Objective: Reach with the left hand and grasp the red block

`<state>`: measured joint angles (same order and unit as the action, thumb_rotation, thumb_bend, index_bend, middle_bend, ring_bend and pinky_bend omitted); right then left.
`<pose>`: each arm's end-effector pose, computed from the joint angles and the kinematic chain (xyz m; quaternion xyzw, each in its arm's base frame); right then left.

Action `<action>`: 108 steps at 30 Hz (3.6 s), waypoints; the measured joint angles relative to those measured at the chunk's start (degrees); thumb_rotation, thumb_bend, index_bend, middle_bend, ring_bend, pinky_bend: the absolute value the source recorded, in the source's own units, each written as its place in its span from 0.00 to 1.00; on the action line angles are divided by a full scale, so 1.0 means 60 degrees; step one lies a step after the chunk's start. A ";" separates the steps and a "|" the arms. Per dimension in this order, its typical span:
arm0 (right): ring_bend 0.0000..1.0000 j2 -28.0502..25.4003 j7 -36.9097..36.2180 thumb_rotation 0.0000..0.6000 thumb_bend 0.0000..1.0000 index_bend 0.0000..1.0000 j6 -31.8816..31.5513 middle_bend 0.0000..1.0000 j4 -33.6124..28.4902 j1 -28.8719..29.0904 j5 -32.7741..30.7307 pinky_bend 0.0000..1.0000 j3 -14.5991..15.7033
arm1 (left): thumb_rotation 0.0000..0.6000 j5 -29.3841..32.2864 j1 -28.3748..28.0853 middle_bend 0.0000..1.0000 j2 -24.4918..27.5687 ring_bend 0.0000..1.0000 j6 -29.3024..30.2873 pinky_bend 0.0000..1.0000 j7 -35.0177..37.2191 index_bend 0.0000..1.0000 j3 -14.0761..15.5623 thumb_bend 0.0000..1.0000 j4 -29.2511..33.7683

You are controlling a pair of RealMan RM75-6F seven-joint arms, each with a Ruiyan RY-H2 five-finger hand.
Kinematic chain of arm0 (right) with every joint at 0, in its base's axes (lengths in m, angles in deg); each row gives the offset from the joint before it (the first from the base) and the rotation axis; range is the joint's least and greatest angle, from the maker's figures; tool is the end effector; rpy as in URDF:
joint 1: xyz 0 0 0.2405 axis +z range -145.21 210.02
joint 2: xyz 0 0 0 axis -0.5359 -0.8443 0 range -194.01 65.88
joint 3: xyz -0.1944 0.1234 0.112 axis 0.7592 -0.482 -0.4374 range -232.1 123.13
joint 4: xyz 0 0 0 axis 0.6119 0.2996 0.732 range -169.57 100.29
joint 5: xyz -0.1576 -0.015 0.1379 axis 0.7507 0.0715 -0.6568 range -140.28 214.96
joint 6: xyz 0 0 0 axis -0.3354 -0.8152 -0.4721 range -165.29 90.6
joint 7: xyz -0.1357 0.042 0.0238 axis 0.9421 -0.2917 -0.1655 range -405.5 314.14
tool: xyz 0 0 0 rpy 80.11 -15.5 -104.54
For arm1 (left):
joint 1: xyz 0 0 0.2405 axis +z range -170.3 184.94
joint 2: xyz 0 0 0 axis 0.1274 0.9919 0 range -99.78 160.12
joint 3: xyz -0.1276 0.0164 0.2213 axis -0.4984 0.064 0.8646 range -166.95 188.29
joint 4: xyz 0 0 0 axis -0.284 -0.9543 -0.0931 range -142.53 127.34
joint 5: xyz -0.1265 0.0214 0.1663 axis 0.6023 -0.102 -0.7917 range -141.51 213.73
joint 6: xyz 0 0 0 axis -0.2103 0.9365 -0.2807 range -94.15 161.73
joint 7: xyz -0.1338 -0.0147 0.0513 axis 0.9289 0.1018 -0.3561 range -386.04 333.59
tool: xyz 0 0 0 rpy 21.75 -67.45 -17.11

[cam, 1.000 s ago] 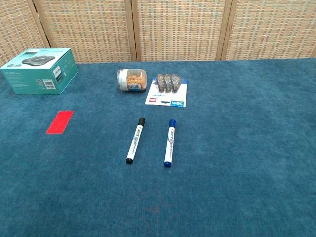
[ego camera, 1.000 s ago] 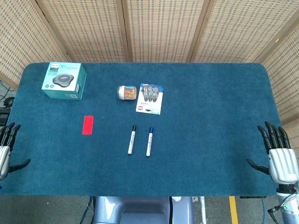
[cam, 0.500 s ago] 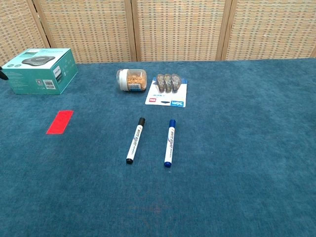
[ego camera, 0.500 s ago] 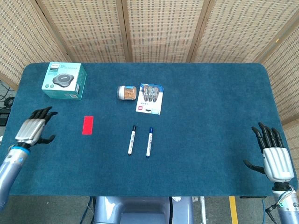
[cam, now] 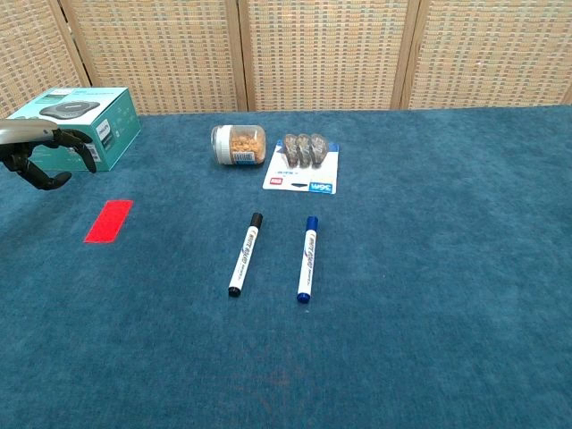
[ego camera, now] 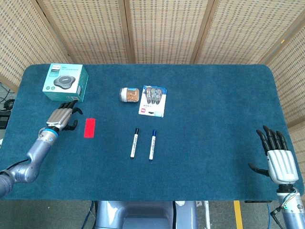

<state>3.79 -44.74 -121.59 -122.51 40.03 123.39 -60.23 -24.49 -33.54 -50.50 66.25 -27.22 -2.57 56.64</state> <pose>-0.3078 -0.2073 0.1508 0.5990 -0.3558 0.4067 0.5909 -0.2708 0.4063 0.0552 -0.6812 -0.4940 -0.2566 0.4754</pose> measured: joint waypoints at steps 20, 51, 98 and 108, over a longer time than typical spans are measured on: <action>0.00 -0.0016 -0.0161 1.00 0.10 0.00 0.0162 0.00 0.0078 0.0054 -0.0106 0.00 0.0018 | 1.00 0.0778 -0.0870 0.00 -0.1681 0.00 -0.0363 0.00 -0.0484 0.35 0.0239 0.58 -0.1781; 0.00 -0.0074 -0.0376 1.00 0.10 0.00 0.0336 0.00 0.0127 0.0110 -0.0252 0.00 0.0014 | 1.00 0.1768 -0.1202 0.00 -0.1936 0.00 -0.0564 0.00 -0.1314 0.48 0.0486 0.59 -0.2006; 0.00 -0.0092 -0.0512 1.00 0.10 0.00 0.0582 0.00 0.0193 0.0193 -0.0387 0.00 0.0041 | 1.00 0.0998 -0.1091 0.00 -0.2828 0.00 0.0380 0.00 -0.1070 0.41 0.0135 0.45 -0.3082; 0.00 -0.0095 -0.0533 1.00 0.10 0.00 0.0646 0.00 0.0201 0.0213 -0.0437 0.00 0.0040 | 1.00 0.1530 -0.1275 0.00 -0.2820 0.00 -0.0034 0.00 -0.1717 0.44 0.0162 0.46 -0.3116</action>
<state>3.22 -47.94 -117.71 -121.30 41.31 120.77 -59.99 -15.31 -41.19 -67.42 66.05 -37.52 -1.59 37.95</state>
